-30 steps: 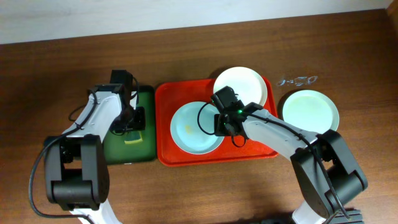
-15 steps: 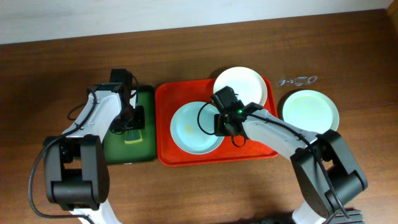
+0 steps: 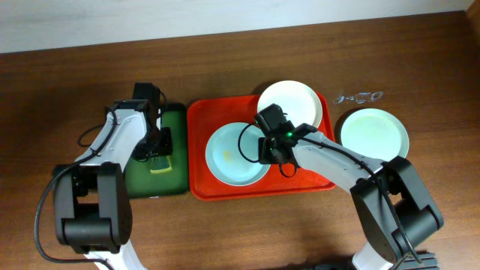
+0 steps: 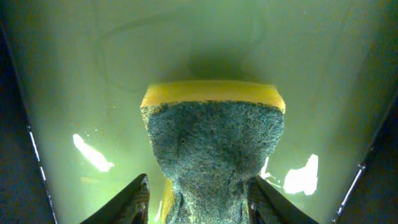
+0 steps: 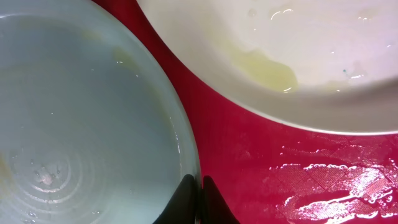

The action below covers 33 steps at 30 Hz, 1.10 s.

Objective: Clean dirty plates on tray and stack at the side
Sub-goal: 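Lower left gripper onto the sponge in the green tray and grasp it, then lift the sponge with left gripper and carry it over the light blue plate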

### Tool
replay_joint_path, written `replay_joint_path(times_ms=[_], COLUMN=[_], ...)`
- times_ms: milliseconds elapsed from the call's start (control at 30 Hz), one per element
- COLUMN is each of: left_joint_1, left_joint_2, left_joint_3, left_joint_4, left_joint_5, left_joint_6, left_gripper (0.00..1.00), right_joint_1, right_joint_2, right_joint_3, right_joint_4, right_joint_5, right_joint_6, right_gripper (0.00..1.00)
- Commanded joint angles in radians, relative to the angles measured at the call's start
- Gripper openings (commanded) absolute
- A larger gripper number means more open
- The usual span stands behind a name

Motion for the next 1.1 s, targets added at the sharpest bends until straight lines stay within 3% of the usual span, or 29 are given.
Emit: replay_joint_path(times_ms=[0,200,433,533,900,1033,1067], left_joint_1=[0.002,0.000,0.000,0.000,0.000,0.000,0.000], left_joint_2=[-0.019,-0.017,-0.017,-0.021,-0.335,-0.356,-0.356], left_joint_3=[0.010,-0.018,-0.071,-0.067,-0.031,-0.031,-0.031], left_joint_4=[0.003,0.036,0.086,0.087,0.110,0.106,0.103], left_joint_5=[0.013,0.021,0.021,0.021,0.012,0.013,0.014], left_joint_6=[-0.013,-0.013,-0.013,-0.012,0.029,0.060,0.060], left_gripper=[0.42,0.29,0.29,0.00,0.00,0.00,0.00], right_joint_1=[-0.003,-0.003,-0.003,-0.003,-0.003,-0.003,-0.003], right_joint_2=[0.013,0.013,0.013,0.013,0.013,0.013,0.013], right_joint_3=[-0.006,-0.006,-0.006,-0.006,-0.006,-0.006,-0.006], right_joint_4=[-0.001,-0.001,-0.001,-0.001,0.000,-0.003,-0.003], right_joint_5=[0.008,0.008,0.008,0.008,-0.114,-0.154,-0.149], right_joint_6=[0.005,0.005,0.005,0.005,0.006,0.040,0.039], right_gripper=[0.05,0.05,0.05,0.05,0.04,0.04,0.24])
